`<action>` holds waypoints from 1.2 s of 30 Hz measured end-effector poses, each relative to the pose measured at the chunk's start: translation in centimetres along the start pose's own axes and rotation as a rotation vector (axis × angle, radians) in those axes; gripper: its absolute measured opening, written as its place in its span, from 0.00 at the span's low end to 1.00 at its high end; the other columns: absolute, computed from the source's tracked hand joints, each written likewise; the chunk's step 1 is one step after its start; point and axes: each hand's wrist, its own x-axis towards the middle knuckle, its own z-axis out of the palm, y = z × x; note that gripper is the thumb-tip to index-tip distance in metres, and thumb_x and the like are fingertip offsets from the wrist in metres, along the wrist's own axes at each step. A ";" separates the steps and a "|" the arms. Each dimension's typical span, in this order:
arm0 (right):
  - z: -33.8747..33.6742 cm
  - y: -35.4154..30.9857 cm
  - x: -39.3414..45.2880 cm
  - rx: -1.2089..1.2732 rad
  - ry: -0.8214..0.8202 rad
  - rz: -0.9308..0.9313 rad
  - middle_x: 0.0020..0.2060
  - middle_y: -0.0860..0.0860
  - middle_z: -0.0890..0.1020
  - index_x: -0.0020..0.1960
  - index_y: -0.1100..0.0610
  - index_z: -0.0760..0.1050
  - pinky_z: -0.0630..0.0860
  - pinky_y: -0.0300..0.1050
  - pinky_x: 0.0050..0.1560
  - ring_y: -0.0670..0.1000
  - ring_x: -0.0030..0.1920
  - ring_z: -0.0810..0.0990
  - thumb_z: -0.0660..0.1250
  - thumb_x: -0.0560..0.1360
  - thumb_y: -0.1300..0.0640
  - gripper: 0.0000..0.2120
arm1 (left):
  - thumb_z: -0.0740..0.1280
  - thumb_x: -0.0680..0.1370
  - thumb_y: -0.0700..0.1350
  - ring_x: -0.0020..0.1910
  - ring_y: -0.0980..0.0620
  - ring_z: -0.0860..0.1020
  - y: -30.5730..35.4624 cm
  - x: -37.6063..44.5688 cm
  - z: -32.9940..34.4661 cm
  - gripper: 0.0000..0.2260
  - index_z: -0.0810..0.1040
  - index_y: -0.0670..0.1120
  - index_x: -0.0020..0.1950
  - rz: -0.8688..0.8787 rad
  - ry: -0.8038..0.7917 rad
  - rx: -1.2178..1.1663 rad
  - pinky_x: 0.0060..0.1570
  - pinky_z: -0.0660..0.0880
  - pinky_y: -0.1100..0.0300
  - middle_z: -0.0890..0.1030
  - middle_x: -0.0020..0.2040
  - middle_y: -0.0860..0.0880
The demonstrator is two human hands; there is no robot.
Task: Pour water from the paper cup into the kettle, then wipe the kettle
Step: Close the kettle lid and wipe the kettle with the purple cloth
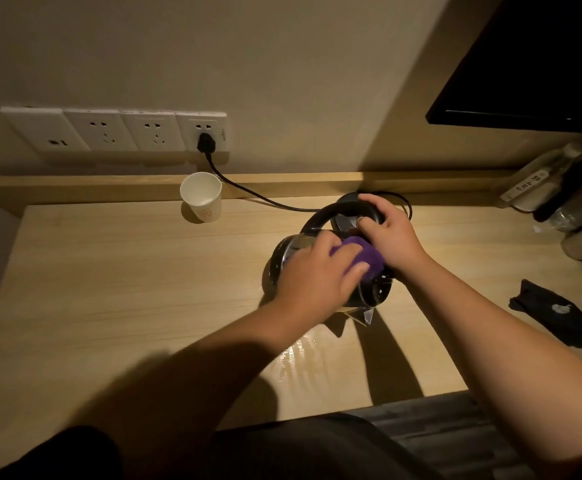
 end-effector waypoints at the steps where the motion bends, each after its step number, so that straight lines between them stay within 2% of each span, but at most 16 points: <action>1: 0.1 0.0 0.0 -0.002 0.008 0.003 0.53 0.46 0.79 0.66 0.47 0.73 0.80 0.46 0.53 0.50 0.54 0.80 0.65 0.78 0.60 0.18 | 0.57 0.78 0.56 0.41 0.51 0.75 0.6 -0.3 0.3 0.18 0.75 0.48 0.60 0.046 0.017 0.027 0.35 0.71 0.60 0.75 0.50 0.46; 4: 0.0 0.0 -0.1 -0.005 0.025 0.021 0.52 0.46 0.79 0.66 0.48 0.73 0.80 0.41 0.48 0.48 0.51 0.81 0.64 0.79 0.60 0.18 | 0.56 0.78 0.55 0.40 0.50 0.76 -0.1 -0.9 1.3 0.16 0.73 0.48 0.60 0.069 0.068 0.082 0.36 0.72 0.59 0.75 0.49 0.45; 7: -0.4 0.1 -0.3 0.049 0.048 0.077 0.46 0.45 0.81 0.68 0.49 0.72 0.78 0.33 0.38 0.43 0.42 0.84 0.64 0.78 0.62 0.20 | 0.55 0.79 0.54 0.38 0.50 0.75 -2.7 -1.3 2.2 0.14 0.72 0.49 0.59 -0.068 0.054 0.089 0.33 0.72 0.59 0.75 0.49 0.45; 11: -0.5 0.2 -0.6 0.112 0.106 0.147 0.47 0.50 0.82 0.66 0.48 0.73 0.82 0.41 0.43 0.47 0.42 0.84 0.64 0.77 0.62 0.19 | 0.50 0.81 0.55 0.35 0.53 0.74 -7.0 -1.8 2.4 0.18 0.74 0.48 0.57 -0.316 -0.011 0.162 0.30 0.68 0.63 0.75 0.49 0.46; 13: -0.2 0.0 -0.5 0.112 0.127 0.154 0.50 0.52 0.82 0.66 0.49 0.74 0.81 0.46 0.49 0.50 0.46 0.83 0.64 0.77 0.62 0.19 | 0.51 0.81 0.55 0.37 0.52 0.75 -7.9 -1.9 2.1 0.19 0.74 0.46 0.60 -0.368 -0.040 0.189 0.32 0.67 0.63 0.75 0.51 0.45; 15: 0.0 -0.1 -0.4 0.115 0.147 0.173 0.52 0.54 0.81 0.67 0.50 0.74 0.80 0.46 0.48 0.51 0.48 0.82 0.64 0.77 0.61 0.19 | 0.52 0.80 0.55 0.40 0.52 0.76 -7.1 -1.6 1.7 0.19 0.73 0.46 0.62 -0.381 -0.015 0.147 0.34 0.69 0.63 0.74 0.54 0.46; 18: 0.2 0.2 -0.2 0.143 0.176 0.231 0.50 0.51 0.80 0.68 0.52 0.73 0.76 0.36 0.37 0.49 0.46 0.80 0.63 0.78 0.60 0.19 | 0.54 0.80 0.56 0.41 0.52 0.75 -2.5 -1.5 1.4 0.18 0.72 0.48 0.63 -0.198 0.052 -0.030 0.36 0.72 0.62 0.73 0.52 0.47; 21: 0.7 0.6 -0.3 0.149 0.174 0.275 0.48 0.50 0.80 0.68 0.52 0.73 0.75 0.38 0.39 0.49 0.47 0.80 0.62 0.79 0.59 0.17 | 0.58 0.79 0.54 0.43 0.50 0.73 1.1 -2.1 1.8 0.15 0.72 0.49 0.61 0.065 0.107 -0.021 0.41 0.70 0.58 0.73 0.51 0.46; 24: 0.8 0.8 -0.4 0.171 0.190 0.319 0.47 0.50 0.80 0.66 0.50 0.73 0.75 0.39 0.38 0.49 0.45 0.80 0.62 0.80 0.59 0.16 | 0.58 0.79 0.53 0.46 0.47 0.74 -0.1 -2.6 2.3 0.15 0.71 0.48 0.62 0.147 0.123 0.066 0.44 0.73 0.55 0.75 0.52 0.43; 26: 0.6 1.0 -0.5 0.206 0.210 0.340 0.47 0.51 0.80 0.60 0.49 0.75 0.79 0.45 0.41 0.52 0.45 0.80 0.63 0.78 0.60 0.13 | 0.57 0.79 0.53 0.45 0.46 0.74 -2.0 -3.1 2.7 0.15 0.71 0.48 0.62 0.057 0.124 0.070 0.42 0.73 0.55 0.75 0.51 0.43; 28: 0.4 1.2 -0.7 0.236 0.227 0.361 0.46 0.53 0.81 0.51 0.46 0.77 0.79 0.52 0.48 0.54 0.46 0.80 0.63 0.77 0.61 0.11 | 0.54 0.79 0.54 0.41 0.48 0.75 -4.2 -3.5 2.8 0.15 0.69 0.50 0.62 -0.146 0.080 0.061 0.38 0.76 0.56 0.75 0.52 0.45; 29: 0.3 1.3 -0.7 0.263 0.237 0.381 0.46 0.54 0.81 0.51 0.46 0.77 0.80 0.53 0.50 0.55 0.46 0.80 0.63 0.76 0.62 0.12 | 0.52 0.80 0.55 0.40 0.50 0.75 -5.3 -3.7 2.8 0.15 0.69 0.50 0.62 -0.241 0.053 0.073 0.36 0.76 0.57 0.74 0.52 0.46; 33: 0.1 1.7 -0.5 0.318 0.295 0.457 0.52 0.58 0.81 0.61 0.52 0.76 0.80 0.58 0.55 0.59 0.50 0.80 0.63 0.74 0.63 0.17 | 0.52 0.80 0.53 0.39 0.49 0.77 -8.5 -3.8 2.4 0.19 0.74 0.44 0.61 -0.384 -0.014 0.156 0.33 0.71 0.61 0.75 0.51 0.44; 36: 0.1 2.0 -0.6 0.335 0.332 0.484 0.50 0.58 0.81 0.62 0.55 0.77 0.80 0.56 0.52 0.58 0.47 0.80 0.63 0.74 0.63 0.17 | 0.53 0.80 0.55 0.41 0.52 0.76 -7.1 -3.3 2.1 0.19 0.73 0.46 0.64 -0.377 0.019 0.068 0.36 0.70 0.62 0.74 0.54 0.46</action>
